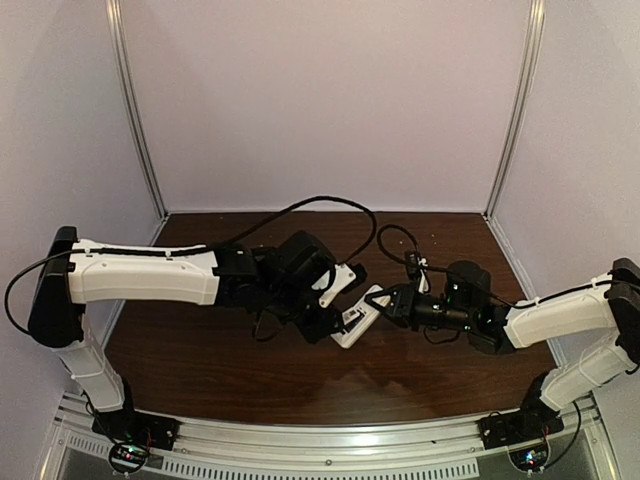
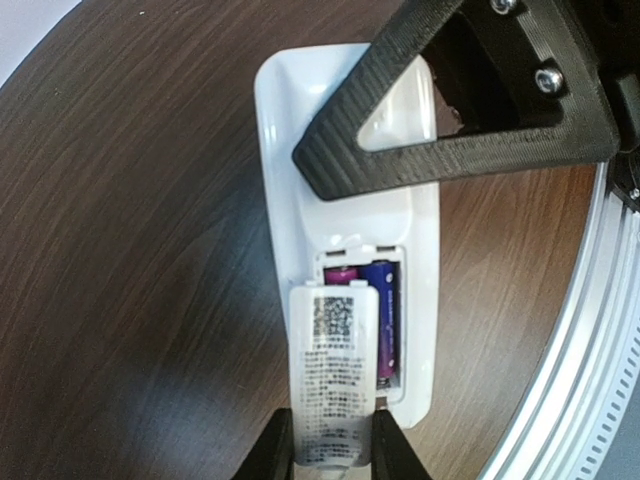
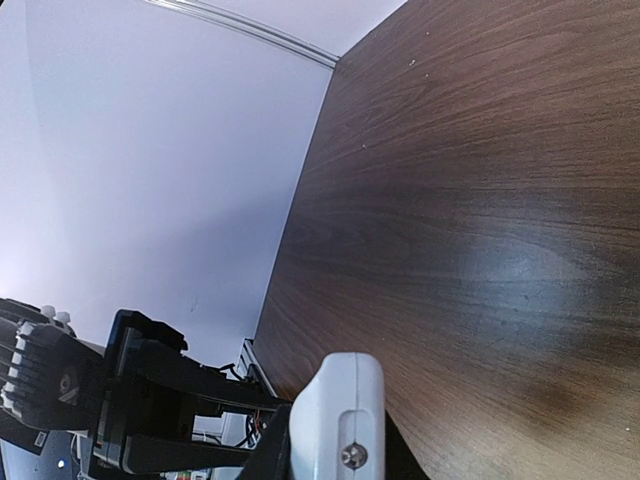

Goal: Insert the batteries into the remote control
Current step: Load the battery cover onto the remote control without the battery cover.

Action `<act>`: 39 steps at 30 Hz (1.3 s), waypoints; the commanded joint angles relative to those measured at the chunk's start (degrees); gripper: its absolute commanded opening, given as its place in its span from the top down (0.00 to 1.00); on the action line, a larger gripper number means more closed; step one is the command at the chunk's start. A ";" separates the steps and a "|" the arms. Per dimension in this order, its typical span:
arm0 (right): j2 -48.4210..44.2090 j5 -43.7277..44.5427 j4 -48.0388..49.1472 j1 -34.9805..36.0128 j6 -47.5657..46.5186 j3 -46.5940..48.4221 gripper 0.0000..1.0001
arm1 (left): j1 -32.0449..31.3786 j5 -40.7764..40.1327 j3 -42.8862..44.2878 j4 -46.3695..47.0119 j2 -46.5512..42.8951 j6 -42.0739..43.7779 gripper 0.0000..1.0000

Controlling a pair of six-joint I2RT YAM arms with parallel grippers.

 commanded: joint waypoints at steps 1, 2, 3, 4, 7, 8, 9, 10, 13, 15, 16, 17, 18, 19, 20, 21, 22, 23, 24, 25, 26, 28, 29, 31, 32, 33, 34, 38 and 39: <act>-1.04 1.47 1.67 0.62 0.35 -0.89 1.00 | -0.39 -0.16 2.07 -0.14 0.50 0.58 0.84; -0.89 1.55 1.67 0.59 0.42 -0.92 1.00 | -0.46 -0.09 2.16 -0.14 0.45 0.60 0.84; -0.89 1.68 1.71 0.58 0.40 -0.99 1.00 | -0.62 -0.18 2.25 -0.10 0.41 0.63 0.84; -0.85 1.74 1.61 0.58 0.45 -1.12 1.00 | -0.79 -0.50 2.30 -0.14 0.48 0.74 0.84; -0.68 2.10 1.71 0.63 0.73 -1.27 1.00 | -1.21 -0.45 2.53 -0.03 0.70 1.11 0.84; -0.62 2.12 1.86 0.59 0.73 -1.28 1.00 | -1.29 -0.38 2.60 -0.05 0.86 1.11 0.84; -0.53 1.99 2.19 0.60 0.87 -1.28 1.00 | -1.30 -0.34 2.65 -0.12 1.08 1.14 0.84; -0.46 1.82 2.37 0.61 0.89 -1.28 1.00 | -1.31 -0.40 2.65 -0.13 1.19 1.15 0.84; -0.32 1.57 2.81 0.67 1.04 -1.41 1.00 | -1.31 -0.89 2.87 -0.03 1.44 0.97 0.84; -0.47 1.58 2.94 0.72 1.09 -1.50 1.00 | -1.29 -0.97 3.00 -0.10 1.90 0.90 0.84; -0.56 1.52 2.96 0.76 1.13 -1.46 1.00 | -1.29 -0.88 3.08 -0.12 2.16 0.83 0.84; -0.60 1.55 3.03 0.76 1.12 -1.45 1.00 | -1.28 -0.83 3.09 -0.11 2.39 0.77 0.84; -0.77 1.59 3.11 0.83 1.09 -1.47 1.00 | -1.25 -0.96 3.17 -0.12 2.54 0.65 0.84; -0.81 1.55 3.08 0.92 1.09 -1.46 1.00 | -1.27 -1.15 3.22 -0.06 2.67 0.50 0.84; -0.93 1.52 3.15 0.98 1.11 -1.45 1.00 | -1.29 -1.20 3.27 -0.07 2.75 0.54 0.84; -0.92 1.51 3.21 1.06 1.15 -1.49 1.00 | -1.25 -1.32 3.35 -0.10 2.86 0.46 0.84; -1.00 1.51 3.38 1.17 1.17 -1.52 1.00 | -1.24 -1.56 3.48 -0.18 3.03 0.39 0.84; -1.02 1.61 3.42 1.29 1.11 -1.60 1.00 | -1.30 -1.64 3.57 -0.27 3.08 0.33 0.84; -0.99 1.67 3.43 1.38 1.04 -1.60 1.00 | -1.27 -1.77 3.62 -0.31 3.16 0.29 0.84; -0.98 1.75 3.47 1.44 1.01 -1.54 1.00 | -1.29 -2.00 3.62 -0.30 3.13 0.07 0.84; -1.02 1.81 3.57 1.55 1.10 -1.54 1.00 | -1.19 -2.11 3.62 -0.32 3.22 -0.04 0.84; -0.90 1.79 3.96 1.69 1.01 -1.55 1.00 | -1.18 -2.01 3.71 -0.31 3.32 -0.44 0.84; -0.93 1.85 4.16 1.79 1.08 -1.52 1.00 | -1.21 -1.96 3.78 -0.31 3.38 -0.72 0.84; -0.98 2.16 4.48 2.03 1.04 -1.58 1.00 | -1.20 -1.76 3.86 -0.31 3.73 -1.13 0.84; -1.08 2.31 4.55 2.18 1.00 -1.62 1.00 | -1.14 -1.60 4.07 -0.44 3.97 -1.25 0.84; -1.19 2.59 4.57 2.29 1.01 -1.73 1.00 | -1.19 -1.51 4.33 -0.74 4.31 -1.34 0.84; -1.28 2.88 4.57 2.50 1.00 -1.79 1.00 | -1.14 -1.48 4.59 -0.97 4.68 -1.49 0.84; -1.78 4.65 5.45 3.16 1.17 -2.32 1.00 | -1.15 -1.22 5.82 -2.00 5.94 -2.56 0.84; -1.76 4.90 5.77 3.33 1.23 -2.48 1.00 | -1.20 -1.09 6.04 -2.10 6.17 -2.80 0.84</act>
